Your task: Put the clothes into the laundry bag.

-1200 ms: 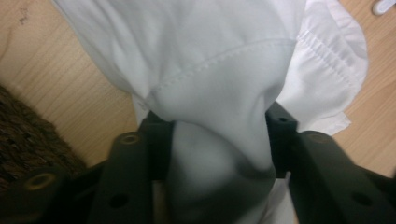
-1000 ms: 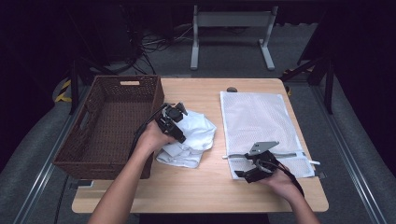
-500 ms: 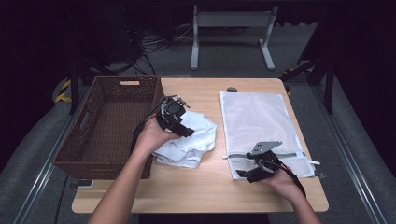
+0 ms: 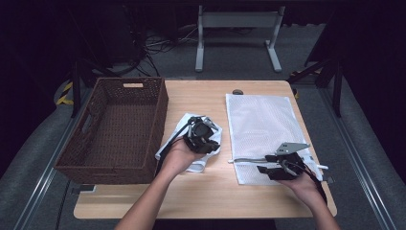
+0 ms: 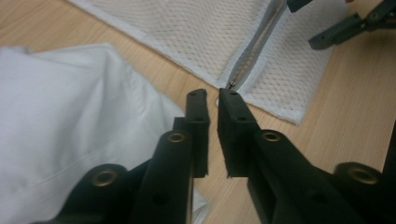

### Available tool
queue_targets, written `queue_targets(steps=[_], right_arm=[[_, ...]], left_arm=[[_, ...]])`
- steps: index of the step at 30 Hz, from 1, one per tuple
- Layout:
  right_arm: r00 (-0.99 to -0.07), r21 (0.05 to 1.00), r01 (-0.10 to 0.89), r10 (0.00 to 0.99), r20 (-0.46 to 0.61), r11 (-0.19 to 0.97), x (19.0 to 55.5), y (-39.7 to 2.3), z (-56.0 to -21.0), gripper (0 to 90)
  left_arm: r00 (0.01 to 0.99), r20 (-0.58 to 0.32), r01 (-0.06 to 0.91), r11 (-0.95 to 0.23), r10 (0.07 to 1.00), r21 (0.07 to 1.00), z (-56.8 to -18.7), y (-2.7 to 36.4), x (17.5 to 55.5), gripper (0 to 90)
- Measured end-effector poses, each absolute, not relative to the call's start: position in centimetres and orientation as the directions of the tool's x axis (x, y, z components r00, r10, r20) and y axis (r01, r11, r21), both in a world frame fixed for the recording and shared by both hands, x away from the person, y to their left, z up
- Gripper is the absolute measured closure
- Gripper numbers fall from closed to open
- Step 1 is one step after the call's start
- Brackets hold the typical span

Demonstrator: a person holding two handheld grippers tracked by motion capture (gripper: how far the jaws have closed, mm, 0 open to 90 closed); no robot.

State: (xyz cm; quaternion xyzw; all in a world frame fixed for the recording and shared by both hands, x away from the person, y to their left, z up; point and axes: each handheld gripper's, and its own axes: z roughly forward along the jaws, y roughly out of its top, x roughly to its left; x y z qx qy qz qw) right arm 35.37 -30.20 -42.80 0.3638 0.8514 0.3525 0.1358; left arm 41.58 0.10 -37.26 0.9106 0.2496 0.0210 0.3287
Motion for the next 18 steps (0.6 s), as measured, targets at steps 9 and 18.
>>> queue_targets(steps=[9,18], right_arm=[[-0.627,0.7,0.56,0.779,0.008,0.443,35.8,-33.3,-42.4,86.2],[-0.562,0.686,0.593,0.827,-0.023,0.422,36.8,-37.2,-43.0,90.0]], left_arm=[[0.9,-0.124,0.403,-0.692,0.418,0.599,-39.8,-3.3,40.8,90.0],[0.91,-0.157,0.398,-0.702,0.384,0.591,-41.8,-6.0,40.6,90.0]])
